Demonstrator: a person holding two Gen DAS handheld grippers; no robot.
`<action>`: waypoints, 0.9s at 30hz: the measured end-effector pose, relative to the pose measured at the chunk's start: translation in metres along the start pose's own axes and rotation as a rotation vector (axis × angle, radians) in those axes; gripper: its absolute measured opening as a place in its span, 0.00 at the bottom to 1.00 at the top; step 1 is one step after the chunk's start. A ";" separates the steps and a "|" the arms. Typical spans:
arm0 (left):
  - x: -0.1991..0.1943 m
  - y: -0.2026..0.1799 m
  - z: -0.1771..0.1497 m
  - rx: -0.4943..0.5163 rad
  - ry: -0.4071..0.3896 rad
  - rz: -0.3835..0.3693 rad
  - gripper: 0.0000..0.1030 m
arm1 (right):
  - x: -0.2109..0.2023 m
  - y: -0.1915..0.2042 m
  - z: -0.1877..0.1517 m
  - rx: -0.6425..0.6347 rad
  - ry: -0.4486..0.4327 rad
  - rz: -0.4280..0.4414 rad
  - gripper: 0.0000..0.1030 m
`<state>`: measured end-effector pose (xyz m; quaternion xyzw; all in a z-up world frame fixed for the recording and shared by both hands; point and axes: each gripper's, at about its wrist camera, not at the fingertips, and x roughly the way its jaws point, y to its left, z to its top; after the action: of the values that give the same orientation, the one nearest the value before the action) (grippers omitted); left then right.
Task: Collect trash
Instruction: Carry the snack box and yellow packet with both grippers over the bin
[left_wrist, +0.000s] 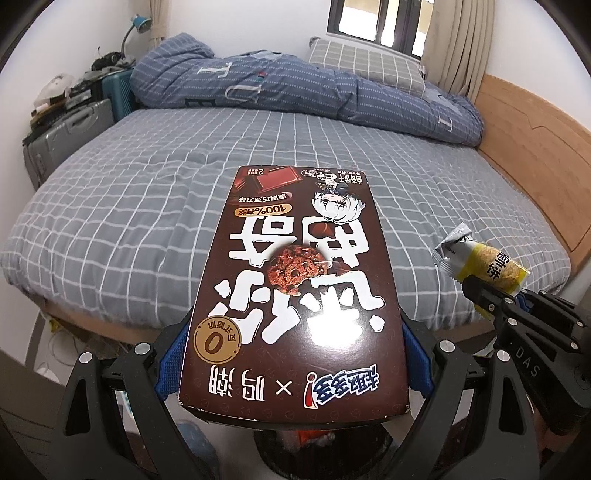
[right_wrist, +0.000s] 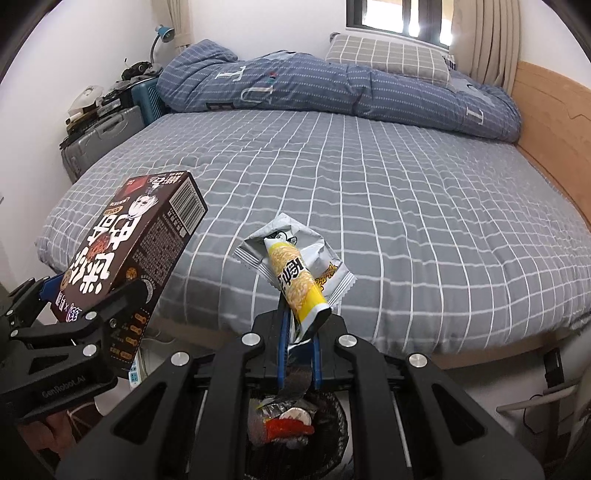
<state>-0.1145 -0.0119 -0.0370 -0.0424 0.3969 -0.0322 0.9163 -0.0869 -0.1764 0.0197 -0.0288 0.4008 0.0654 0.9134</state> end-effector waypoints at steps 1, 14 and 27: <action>-0.003 0.000 -0.002 0.002 0.004 0.001 0.87 | -0.002 0.000 -0.002 0.001 0.004 -0.001 0.09; -0.021 -0.002 -0.011 0.018 0.084 0.006 0.87 | -0.017 -0.006 -0.051 0.019 0.099 -0.033 0.09; 0.047 0.004 -0.071 0.032 0.263 0.036 0.87 | 0.050 -0.020 -0.110 0.053 0.298 0.008 0.09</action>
<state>-0.1342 -0.0157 -0.1195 -0.0161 0.5139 -0.0275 0.8573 -0.1307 -0.2026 -0.0920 -0.0123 0.5336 0.0533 0.8440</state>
